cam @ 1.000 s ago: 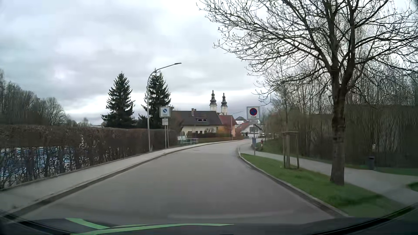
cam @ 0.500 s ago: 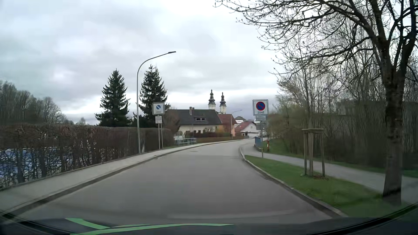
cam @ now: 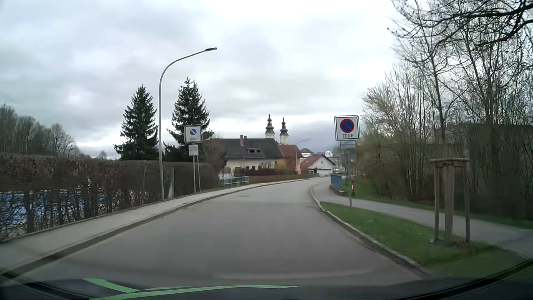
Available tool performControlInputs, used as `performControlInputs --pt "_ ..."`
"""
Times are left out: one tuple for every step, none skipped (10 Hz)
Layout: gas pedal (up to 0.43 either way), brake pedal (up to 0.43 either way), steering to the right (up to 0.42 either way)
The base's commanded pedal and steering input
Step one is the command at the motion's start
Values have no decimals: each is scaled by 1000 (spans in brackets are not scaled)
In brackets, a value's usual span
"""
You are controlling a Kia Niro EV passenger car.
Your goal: Follow the waypoints while adhering to traffic rules and regulations
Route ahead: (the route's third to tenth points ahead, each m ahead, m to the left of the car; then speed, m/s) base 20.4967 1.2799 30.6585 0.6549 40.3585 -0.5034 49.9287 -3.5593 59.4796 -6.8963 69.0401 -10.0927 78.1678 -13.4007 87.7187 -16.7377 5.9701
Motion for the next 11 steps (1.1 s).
performControlInputs --pt "0 0 0" --pt "0 0 -1" --pt "0 0 0" --pt "0 0 0" --pt "0 0 -1" --pt "8 0 -1" --pt "8 0 -1" --pt "20 0 -1" --pt "20 0 -1" --pt "20 0 -1" --pt "20 0 0"
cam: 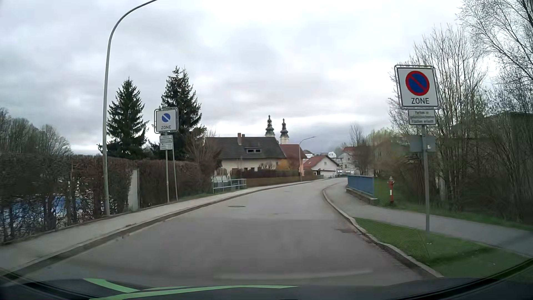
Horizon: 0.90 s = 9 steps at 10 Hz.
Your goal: Follow the waypoints while adhering to traffic rules and regulations
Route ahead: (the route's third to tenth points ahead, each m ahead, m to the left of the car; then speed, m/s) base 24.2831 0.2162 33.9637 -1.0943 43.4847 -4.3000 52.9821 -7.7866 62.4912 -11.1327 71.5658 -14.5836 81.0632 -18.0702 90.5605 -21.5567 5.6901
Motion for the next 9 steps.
performControlInputs --pt "20 0 2" --pt "28 0 5" --pt "28 0 9" --pt "39 0 12" --pt "47 0 15" --pt "59 0 19" --pt "67 0 23" --pt "79 0 26" --pt "98 0 26"
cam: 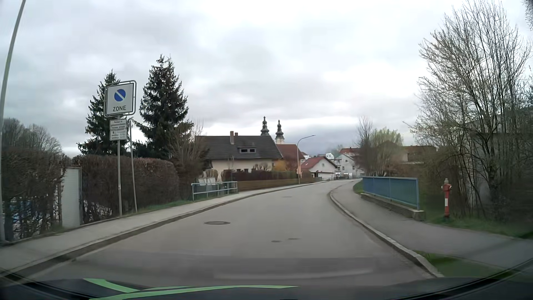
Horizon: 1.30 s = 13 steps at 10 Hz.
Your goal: Follow the waypoints while adhering to traffic rules and regulations
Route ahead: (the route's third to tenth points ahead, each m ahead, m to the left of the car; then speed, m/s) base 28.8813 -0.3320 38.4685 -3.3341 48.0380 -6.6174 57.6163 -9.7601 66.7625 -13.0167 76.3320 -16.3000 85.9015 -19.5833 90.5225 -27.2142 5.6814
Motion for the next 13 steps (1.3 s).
performControlInputs --pt "98 0 26" --pt "110 0 26" --pt "110 0 27" --pt "118 0 28" --pt "118 0 28" --pt "118 0 28" --pt "118 0 28" --pt "118 0 28" --pt "118 0 28" --pt "118 0 29" --pt "118 0 30" --pt "118 0 31" --pt "118 0 32"
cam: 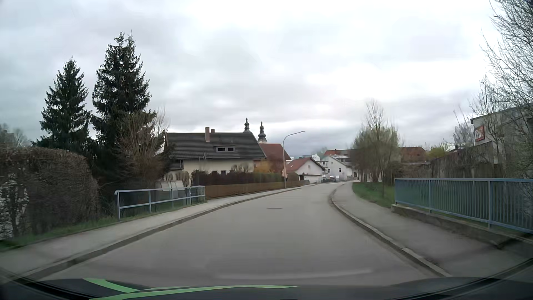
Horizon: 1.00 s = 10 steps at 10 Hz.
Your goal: Follow the waypoints while adhering to traffic rules and regulations
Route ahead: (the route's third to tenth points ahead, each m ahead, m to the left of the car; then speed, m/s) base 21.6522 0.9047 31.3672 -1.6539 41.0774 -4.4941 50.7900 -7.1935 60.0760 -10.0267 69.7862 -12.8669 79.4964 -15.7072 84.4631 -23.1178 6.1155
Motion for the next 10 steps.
performControlInputs --pt "118 0 32" --pt "118 0 32" --pt "118 0 32" --pt "118 0 32" --pt "118 0 32" --pt "118 0 32" --pt "118 0 32" --pt "118 0 32" --pt "118 0 31" --pt "118 0 31"
